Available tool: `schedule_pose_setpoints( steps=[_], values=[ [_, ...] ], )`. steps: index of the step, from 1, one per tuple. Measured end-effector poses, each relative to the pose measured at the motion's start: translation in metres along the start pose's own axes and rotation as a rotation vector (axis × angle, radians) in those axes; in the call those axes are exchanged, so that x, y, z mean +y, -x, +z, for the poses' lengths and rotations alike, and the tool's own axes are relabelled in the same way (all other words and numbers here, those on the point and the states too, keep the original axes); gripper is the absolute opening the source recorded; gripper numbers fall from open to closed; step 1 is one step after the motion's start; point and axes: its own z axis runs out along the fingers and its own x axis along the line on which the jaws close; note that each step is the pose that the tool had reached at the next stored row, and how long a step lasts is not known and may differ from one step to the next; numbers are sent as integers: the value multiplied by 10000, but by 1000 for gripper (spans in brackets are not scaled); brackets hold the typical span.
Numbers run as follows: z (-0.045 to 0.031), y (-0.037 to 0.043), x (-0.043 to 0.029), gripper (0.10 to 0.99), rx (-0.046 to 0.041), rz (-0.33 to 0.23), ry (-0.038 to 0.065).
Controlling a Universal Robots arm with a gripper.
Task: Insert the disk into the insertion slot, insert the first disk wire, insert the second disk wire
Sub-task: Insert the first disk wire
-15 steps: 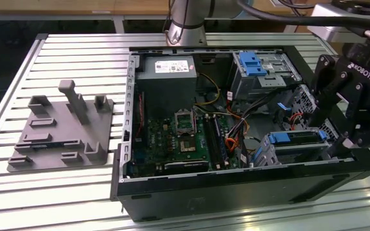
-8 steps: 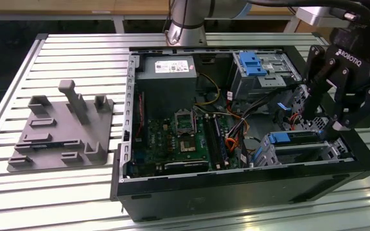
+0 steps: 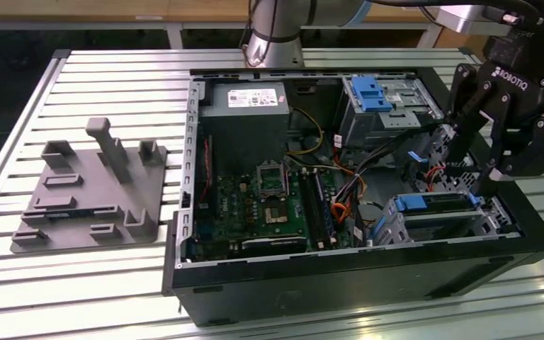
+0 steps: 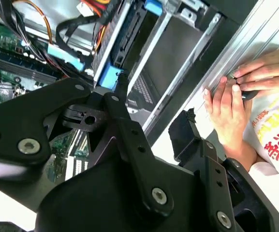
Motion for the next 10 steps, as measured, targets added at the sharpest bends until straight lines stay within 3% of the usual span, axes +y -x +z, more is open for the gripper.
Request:
schedule_pose_setpoints(
  steps=[2,5,10],
  values=[
    [10,32,-37,600,41,-1,10],
    [23,76,-94,467,92,-4,24],
    [27,158,-196,467,101,5,34]
  ],
)
